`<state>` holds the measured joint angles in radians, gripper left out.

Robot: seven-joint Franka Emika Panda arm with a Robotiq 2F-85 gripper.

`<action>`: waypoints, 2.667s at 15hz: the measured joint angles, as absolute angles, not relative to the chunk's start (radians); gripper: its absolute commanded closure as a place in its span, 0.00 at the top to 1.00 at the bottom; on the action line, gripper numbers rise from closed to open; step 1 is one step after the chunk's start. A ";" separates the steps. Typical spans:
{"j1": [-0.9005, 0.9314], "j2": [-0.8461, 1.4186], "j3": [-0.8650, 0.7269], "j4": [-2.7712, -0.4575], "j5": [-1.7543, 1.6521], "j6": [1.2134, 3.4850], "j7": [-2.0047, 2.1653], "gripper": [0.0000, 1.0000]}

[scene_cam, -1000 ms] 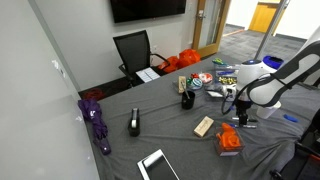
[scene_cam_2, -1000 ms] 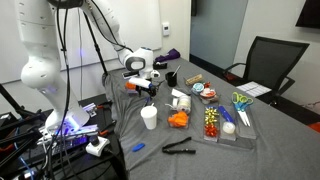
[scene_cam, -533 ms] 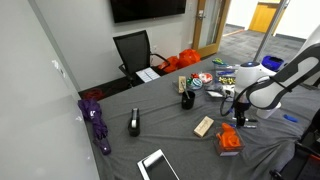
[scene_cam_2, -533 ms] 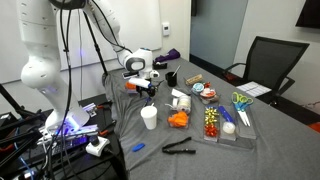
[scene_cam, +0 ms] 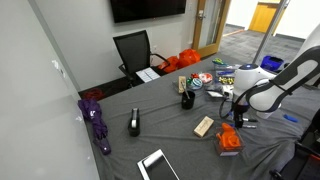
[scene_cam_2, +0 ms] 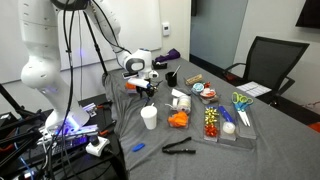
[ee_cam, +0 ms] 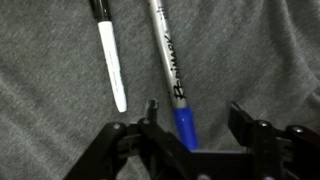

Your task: Sift a pen from the table to the cup

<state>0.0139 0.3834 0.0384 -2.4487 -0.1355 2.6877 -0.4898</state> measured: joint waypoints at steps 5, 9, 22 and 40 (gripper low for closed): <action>0.014 0.390 0.039 -2.449 -0.149 2.698 -0.472 0.46; 0.014 0.406 0.039 -2.445 -0.153 2.711 -0.462 0.45; 0.014 0.425 0.039 -2.415 -0.158 2.712 -0.448 0.20; 0.000 0.448 0.046 -2.404 -0.165 2.724 -0.444 0.05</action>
<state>-0.0002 0.4479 0.0459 -2.4037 -0.1647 2.7238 -0.4443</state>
